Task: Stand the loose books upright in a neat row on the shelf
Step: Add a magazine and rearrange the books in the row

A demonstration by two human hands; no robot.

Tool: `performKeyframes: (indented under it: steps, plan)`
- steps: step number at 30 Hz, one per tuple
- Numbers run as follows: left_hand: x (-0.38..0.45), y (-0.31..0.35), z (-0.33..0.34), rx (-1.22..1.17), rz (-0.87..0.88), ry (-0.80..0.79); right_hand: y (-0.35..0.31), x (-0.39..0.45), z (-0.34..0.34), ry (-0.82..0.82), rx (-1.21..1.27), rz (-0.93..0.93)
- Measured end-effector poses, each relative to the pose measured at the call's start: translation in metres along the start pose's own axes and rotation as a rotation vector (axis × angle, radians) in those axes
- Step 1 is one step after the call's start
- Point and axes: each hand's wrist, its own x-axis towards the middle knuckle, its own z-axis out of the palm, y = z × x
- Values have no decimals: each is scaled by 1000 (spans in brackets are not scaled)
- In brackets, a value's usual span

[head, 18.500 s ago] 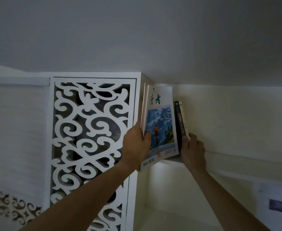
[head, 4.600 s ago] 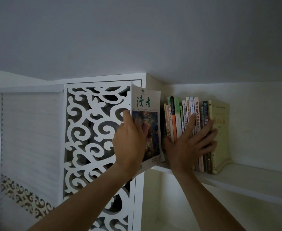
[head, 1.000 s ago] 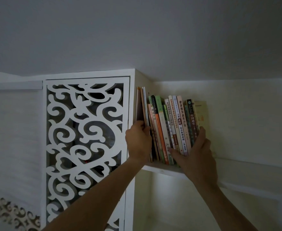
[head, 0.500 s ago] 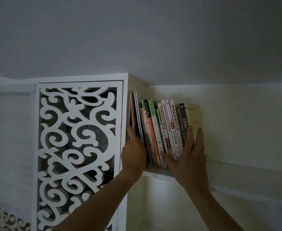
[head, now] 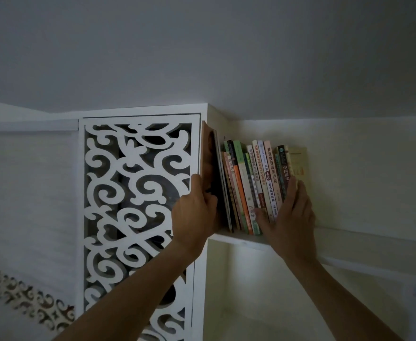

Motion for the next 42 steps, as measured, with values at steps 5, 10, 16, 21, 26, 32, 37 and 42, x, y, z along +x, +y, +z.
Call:
performKeyframes:
  steps: [5, 10, 16, 21, 26, 32, 37, 42]
  plan:
    - [-1, 2, -7, -42, -5, -52, -31, -6, 8, 56, 5, 166]
    - [7, 2, -2, -43, -54, -93, -67, -9, 8, 97, -2, 171]
    - [-2, 2, 6, -19, -48, -7, -89, -6, 8, 87, 95, -137]
    - [-9, 13, 8, -137, -84, 52, -89, -5, 13, -84, 244, -230]
    - [-4, 12, 8, -172, -53, -15, -90, -8, 15, -124, 355, -194]
    - [-5, 27, 2, -245, -137, -85, -86, -11, 28, -88, 241, -231]
    - [-20, 30, -17, -133, -149, -5, -87, -11, 26, -160, 261, -197]
    - [-25, 32, -41, -23, -84, 26, -104, -16, 34, -150, 262, -38]
